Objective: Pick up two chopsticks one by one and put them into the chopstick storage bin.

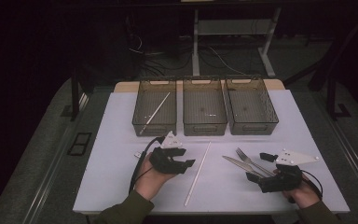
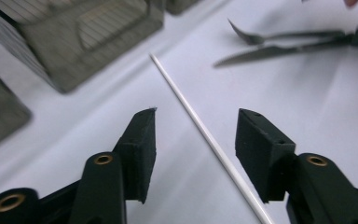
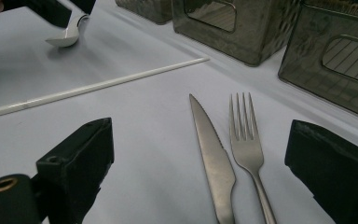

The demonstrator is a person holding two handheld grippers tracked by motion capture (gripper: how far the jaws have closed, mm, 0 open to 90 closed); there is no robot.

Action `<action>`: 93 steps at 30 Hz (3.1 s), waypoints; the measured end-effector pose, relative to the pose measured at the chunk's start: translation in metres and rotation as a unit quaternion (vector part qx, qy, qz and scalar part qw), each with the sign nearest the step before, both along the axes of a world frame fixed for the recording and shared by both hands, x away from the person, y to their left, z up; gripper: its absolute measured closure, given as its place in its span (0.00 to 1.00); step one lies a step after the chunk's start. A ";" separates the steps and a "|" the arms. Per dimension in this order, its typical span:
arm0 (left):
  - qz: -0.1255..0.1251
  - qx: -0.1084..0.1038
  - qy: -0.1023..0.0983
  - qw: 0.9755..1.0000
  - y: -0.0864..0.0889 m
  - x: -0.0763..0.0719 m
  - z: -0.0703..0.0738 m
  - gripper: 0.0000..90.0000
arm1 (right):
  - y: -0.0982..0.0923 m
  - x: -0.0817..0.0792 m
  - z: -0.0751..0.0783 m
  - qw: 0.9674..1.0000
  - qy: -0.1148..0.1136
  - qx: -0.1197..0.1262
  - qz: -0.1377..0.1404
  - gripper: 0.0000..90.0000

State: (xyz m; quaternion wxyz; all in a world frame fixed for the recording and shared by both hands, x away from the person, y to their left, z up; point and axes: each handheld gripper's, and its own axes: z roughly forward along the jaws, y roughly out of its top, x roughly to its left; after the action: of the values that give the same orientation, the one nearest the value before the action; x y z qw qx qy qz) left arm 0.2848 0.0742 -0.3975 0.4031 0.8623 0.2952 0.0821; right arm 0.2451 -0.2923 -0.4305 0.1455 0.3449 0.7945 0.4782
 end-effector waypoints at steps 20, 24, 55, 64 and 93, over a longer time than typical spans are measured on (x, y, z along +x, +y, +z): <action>-0.030 0.036 0.044 0.998 -0.027 -0.022 -0.036 0.76 | 0.000 0.000 0.000 1.000 0.000 -0.003 0.001 0.09; -0.036 0.051 0.044 0.997 -0.032 -0.022 -0.041 0.78 | 0.001 0.000 0.000 1.000 0.000 -0.003 0.001 0.09; -0.018 0.113 0.017 0.993 -0.014 -0.016 -0.036 0.90 | 0.000 0.000 0.000 1.000 0.000 0.000 0.002 0.09; 0.009 0.063 0.032 0.997 -0.009 -0.011 -0.033 0.82 | 0.000 0.000 0.000 1.000 0.000 -0.001 0.002 0.09; 0.025 0.034 0.051 0.998 -0.026 0.008 -0.047 0.93 | 0.001 0.000 0.001 1.000 0.000 -0.001 0.004 0.09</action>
State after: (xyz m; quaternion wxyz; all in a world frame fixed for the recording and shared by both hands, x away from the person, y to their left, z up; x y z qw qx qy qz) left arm 0.2926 0.0479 -0.4441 0.3563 0.8709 0.3336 0.0581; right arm 0.2448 -0.2913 -0.4300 0.1443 0.3416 0.7963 0.4778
